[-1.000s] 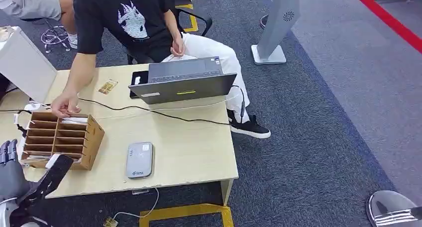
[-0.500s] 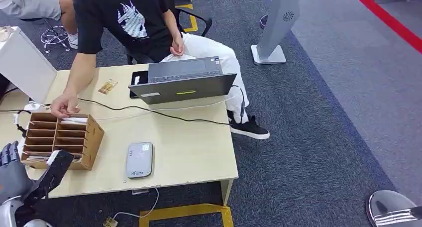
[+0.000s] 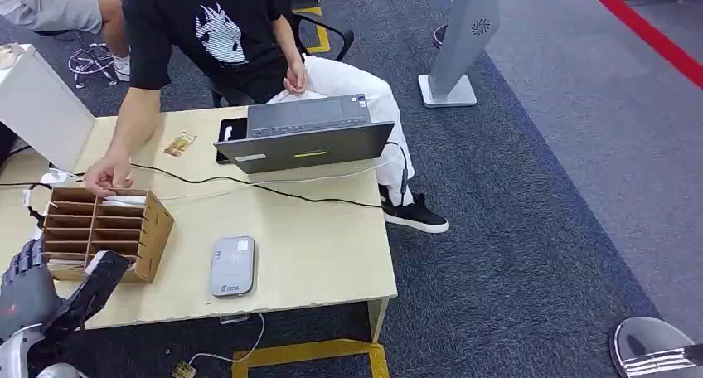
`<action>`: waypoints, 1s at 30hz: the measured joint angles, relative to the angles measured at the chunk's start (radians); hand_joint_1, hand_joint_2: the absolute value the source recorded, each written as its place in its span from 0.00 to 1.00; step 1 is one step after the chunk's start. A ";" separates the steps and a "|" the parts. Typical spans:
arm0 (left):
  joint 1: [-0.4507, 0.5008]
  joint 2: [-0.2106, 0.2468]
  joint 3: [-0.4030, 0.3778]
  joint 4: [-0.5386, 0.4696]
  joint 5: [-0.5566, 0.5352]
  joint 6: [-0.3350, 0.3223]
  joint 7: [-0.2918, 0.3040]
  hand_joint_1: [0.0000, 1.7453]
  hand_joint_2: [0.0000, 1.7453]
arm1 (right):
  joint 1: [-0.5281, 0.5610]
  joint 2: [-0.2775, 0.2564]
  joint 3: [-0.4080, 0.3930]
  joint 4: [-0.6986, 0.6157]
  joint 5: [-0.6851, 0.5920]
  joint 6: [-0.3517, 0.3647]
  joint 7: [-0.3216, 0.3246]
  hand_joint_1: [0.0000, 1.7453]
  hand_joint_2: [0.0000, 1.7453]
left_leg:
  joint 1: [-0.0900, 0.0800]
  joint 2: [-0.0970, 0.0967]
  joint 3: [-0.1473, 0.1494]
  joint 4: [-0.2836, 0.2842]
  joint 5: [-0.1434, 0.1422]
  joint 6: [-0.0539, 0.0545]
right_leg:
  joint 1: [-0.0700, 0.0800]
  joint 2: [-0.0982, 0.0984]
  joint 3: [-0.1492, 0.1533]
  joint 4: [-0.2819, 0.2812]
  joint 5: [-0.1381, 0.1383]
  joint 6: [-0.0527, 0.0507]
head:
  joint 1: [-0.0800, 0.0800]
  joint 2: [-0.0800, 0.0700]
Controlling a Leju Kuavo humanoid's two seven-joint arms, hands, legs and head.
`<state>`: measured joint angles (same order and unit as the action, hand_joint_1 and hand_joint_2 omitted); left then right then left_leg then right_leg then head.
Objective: Pass the card to the sensor for recognition and then transmit it.
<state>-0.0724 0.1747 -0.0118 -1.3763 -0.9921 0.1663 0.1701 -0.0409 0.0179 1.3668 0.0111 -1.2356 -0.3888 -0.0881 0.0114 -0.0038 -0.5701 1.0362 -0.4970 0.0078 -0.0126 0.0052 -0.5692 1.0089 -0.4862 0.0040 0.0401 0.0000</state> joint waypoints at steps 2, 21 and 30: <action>-0.010 0.001 -0.011 0.019 0.033 -0.027 -0.035 0.00 1.00 | -0.004 -0.003 0.003 0.000 0.002 0.006 0.000 0.00 1.00 | 0.000 0.000 0.000 0.000 0.000 0.000 | 0.000 0.000 0.000 0.000 0.000 0.000 | 0.000 0.000; -0.042 0.114 -0.128 0.085 0.068 -0.116 -0.150 0.00 1.00 | -0.012 -0.026 0.030 0.000 0.008 0.013 -0.019 0.00 1.00 | 0.000 0.000 0.000 0.000 0.000 0.000 | 0.000 0.000 0.000 0.000 0.000 0.000 | 0.000 0.000; -0.042 0.158 -0.144 0.084 0.083 -0.131 -0.143 0.00 1.00 | -0.012 -0.032 0.035 0.000 0.003 0.004 -0.024 0.00 1.00 | 0.000 0.000 0.000 0.000 0.000 0.000 | 0.000 0.000 0.000 0.000 0.000 0.000 | 0.000 0.000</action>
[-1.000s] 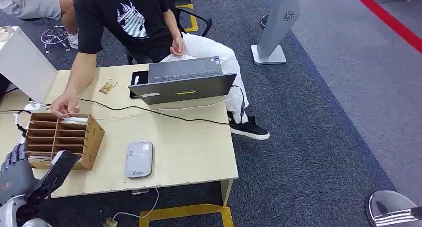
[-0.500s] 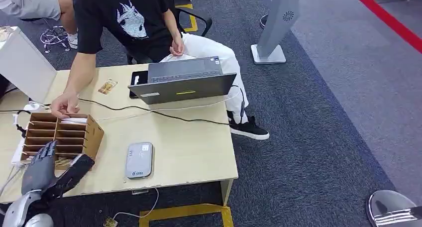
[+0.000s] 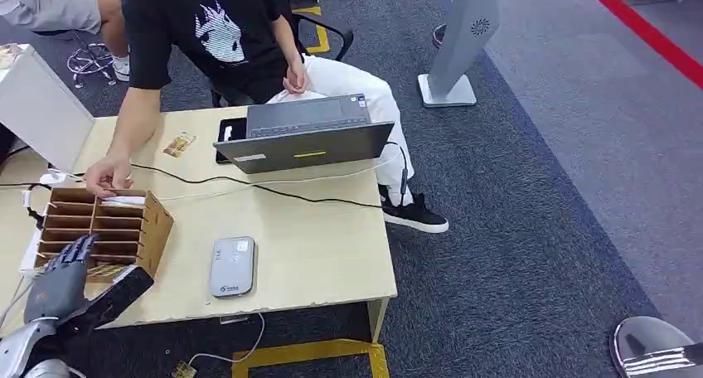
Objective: Pass the card to the sensor for recognition and then transmit it.
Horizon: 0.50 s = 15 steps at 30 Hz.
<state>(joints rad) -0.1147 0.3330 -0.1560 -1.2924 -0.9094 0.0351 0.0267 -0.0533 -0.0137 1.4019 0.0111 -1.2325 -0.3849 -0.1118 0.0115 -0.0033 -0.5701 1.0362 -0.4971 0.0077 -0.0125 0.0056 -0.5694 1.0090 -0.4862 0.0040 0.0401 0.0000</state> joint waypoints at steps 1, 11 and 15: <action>0.000 0.004 -0.001 0.000 0.000 -0.002 0.000 0.00 1.00 | 0.000 0.000 0.000 0.000 0.000 -0.001 0.000 0.00 1.00 | 0.000 0.000 0.000 0.000 0.000 0.000 | 0.000 0.000 0.000 0.000 0.000 0.000 | 0.000 0.000; -0.005 0.043 -0.011 -0.018 0.011 -0.023 0.014 0.00 1.00 | 0.000 0.000 0.002 0.000 -0.003 -0.010 0.002 0.00 1.00 | 0.000 0.000 0.000 0.000 0.000 0.000 | 0.000 0.000 0.000 0.000 0.000 0.000 | 0.000 0.000; -0.006 0.048 -0.012 -0.020 0.012 -0.023 0.014 0.00 1.00 | -0.001 0.000 0.004 0.000 -0.003 -0.010 0.002 0.00 1.00 | 0.000 0.000 0.000 0.000 0.000 0.000 | 0.000 0.000 0.000 0.000 0.000 0.000 | 0.000 0.000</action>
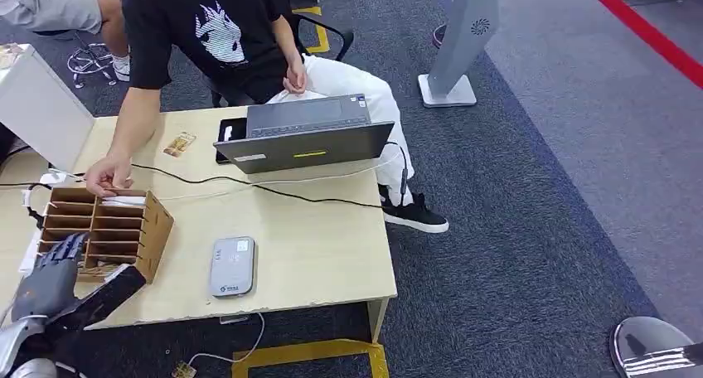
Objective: Pass the card to the sensor for recognition and then transmit it.
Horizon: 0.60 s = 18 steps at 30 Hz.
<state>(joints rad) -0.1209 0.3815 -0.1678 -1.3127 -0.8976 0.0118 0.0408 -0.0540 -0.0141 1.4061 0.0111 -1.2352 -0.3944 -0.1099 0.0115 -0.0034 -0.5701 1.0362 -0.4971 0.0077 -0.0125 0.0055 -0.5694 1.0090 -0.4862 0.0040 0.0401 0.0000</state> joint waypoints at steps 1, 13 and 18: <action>0.000 0.002 0.000 0.000 0.000 0.000 0.000 0.00 1.00 | 0.000 0.000 0.001 0.000 0.000 0.000 0.000 0.00 1.00 | 0.000 0.000 0.000 0.000 0.000 0.000 | 0.000 0.000 0.000 0.000 0.000 0.000 | 0.000 0.000; -0.161 -0.019 -0.113 0.105 -0.048 -0.021 -0.054 0.00 1.00 | -0.091 0.069 0.018 -0.064 -0.018 -0.111 0.169 0.00 1.00 | 0.000 0.000 0.000 0.000 0.003 -0.001 | 0.000 0.000 0.000 0.001 0.003 -0.002 | -0.001 0.000; -0.208 -0.034 -0.173 0.169 -0.045 -0.005 -0.089 0.02 1.00 | -0.107 0.078 0.038 -0.087 -0.013 -0.108 0.170 0.00 1.00 | 0.000 0.000 0.000 0.000 0.003 -0.001 | 0.000 0.000 -0.001 0.001 0.003 -0.002 | -0.001 0.000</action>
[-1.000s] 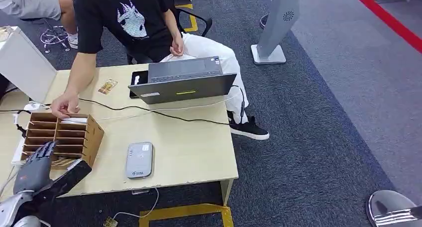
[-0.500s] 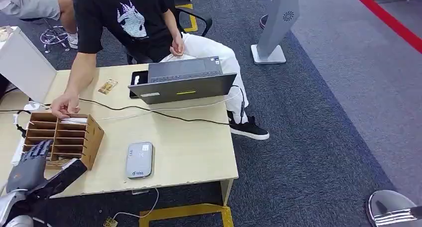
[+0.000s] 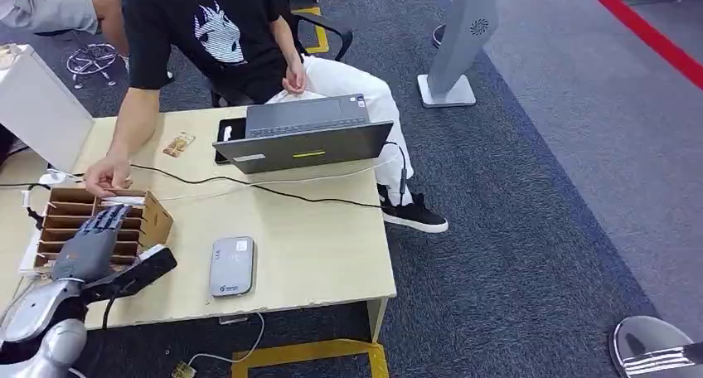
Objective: Pass the card to the sensor for recognition and then transmit it.
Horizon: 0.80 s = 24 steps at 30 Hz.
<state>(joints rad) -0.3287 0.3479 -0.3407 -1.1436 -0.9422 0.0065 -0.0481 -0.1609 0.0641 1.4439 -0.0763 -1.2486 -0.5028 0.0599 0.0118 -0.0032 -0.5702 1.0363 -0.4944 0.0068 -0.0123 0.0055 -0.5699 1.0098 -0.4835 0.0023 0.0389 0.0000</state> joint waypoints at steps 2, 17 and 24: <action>-0.008 -0.010 -0.012 0.014 0.002 0.006 -0.003 0.03 1.00 | -0.003 0.000 0.002 -0.003 0.000 0.000 0.000 0.00 1.00 | 0.000 0.000 0.000 0.000 0.000 0.000 | 0.000 0.000 0.000 0.000 0.000 0.000 | 0.000 0.000; -0.018 -0.036 -0.032 0.041 0.014 0.015 -0.007 0.00 1.00 | -0.006 0.000 0.019 -0.009 -0.020 0.004 0.001 0.00 1.00 | 0.000 0.000 0.000 0.000 0.000 0.000 | 0.000 0.000 -0.001 0.000 0.000 0.000 | 0.001 0.000; -0.017 -0.006 -0.034 -0.082 0.014 0.006 0.021 0.00 1.00 | -0.002 0.000 0.020 -0.008 -0.054 0.010 -0.011 0.00 1.00 | 0.000 0.000 -0.001 0.000 0.000 0.000 | 0.000 0.000 -0.001 0.000 0.000 0.000 | 0.001 0.000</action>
<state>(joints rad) -0.3459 0.3422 -0.3742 -1.2259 -0.9277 0.0126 -0.0275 -0.1633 0.0637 1.4637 -0.0847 -1.3027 -0.4929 0.0488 0.0118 -0.0029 -0.5709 1.0364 -0.4949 0.0073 -0.0123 0.0060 -0.5705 1.0095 -0.4837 0.0024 0.0397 0.0000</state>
